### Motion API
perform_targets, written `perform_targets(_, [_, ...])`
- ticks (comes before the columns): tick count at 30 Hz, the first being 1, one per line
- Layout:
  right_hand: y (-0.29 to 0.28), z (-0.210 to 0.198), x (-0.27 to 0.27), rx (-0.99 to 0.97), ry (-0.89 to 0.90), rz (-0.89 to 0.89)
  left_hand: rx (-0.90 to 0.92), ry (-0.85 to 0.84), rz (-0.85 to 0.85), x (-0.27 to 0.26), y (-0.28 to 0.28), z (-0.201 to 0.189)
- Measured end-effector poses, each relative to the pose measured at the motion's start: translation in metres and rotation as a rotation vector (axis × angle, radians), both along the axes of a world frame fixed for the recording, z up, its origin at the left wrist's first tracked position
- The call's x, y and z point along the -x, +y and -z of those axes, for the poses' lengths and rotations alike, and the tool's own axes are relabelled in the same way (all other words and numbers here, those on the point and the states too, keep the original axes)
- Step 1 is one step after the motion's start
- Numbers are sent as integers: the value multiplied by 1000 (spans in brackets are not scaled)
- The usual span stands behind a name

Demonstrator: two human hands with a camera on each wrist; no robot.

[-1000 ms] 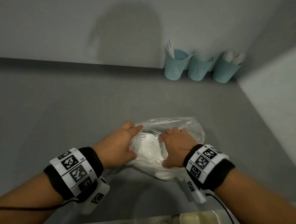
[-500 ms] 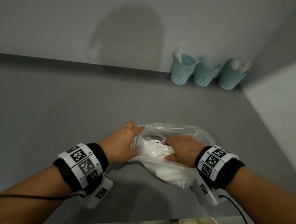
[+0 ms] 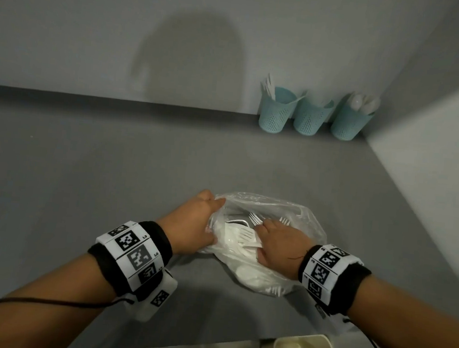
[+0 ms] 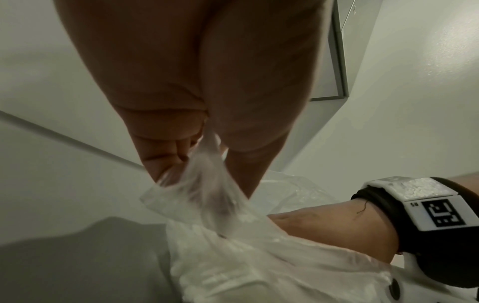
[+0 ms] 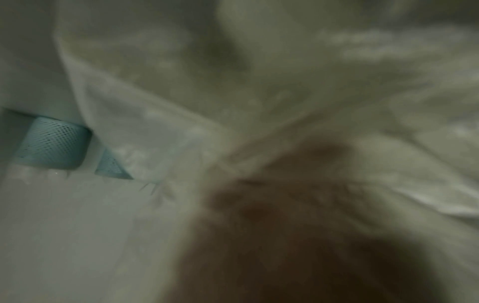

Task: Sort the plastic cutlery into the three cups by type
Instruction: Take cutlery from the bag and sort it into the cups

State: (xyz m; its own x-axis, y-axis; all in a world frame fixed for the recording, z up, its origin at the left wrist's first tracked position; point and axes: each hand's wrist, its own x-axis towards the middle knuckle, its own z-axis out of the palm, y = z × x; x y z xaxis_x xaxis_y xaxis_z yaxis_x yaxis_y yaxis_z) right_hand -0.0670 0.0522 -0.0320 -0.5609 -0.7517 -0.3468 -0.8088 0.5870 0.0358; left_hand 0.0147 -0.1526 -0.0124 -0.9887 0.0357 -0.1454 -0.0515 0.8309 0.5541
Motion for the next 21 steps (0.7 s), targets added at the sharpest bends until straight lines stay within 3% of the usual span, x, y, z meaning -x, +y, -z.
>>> perform_targets(7, [-3,-10,12,-19,-101,20,18,-8,-8,0,-2,-4])
perform_targets(11, [0,-15,17,139,-183,64,28,-15,-26,2,-6,-5])
perform_targets(15, [0,-31,24,434,-320,58,43,-6,-43,3,-11,-10])
perform_targets(21, [-10,-59,22,626,-320,89,64,15,-68,12,-13,-17])
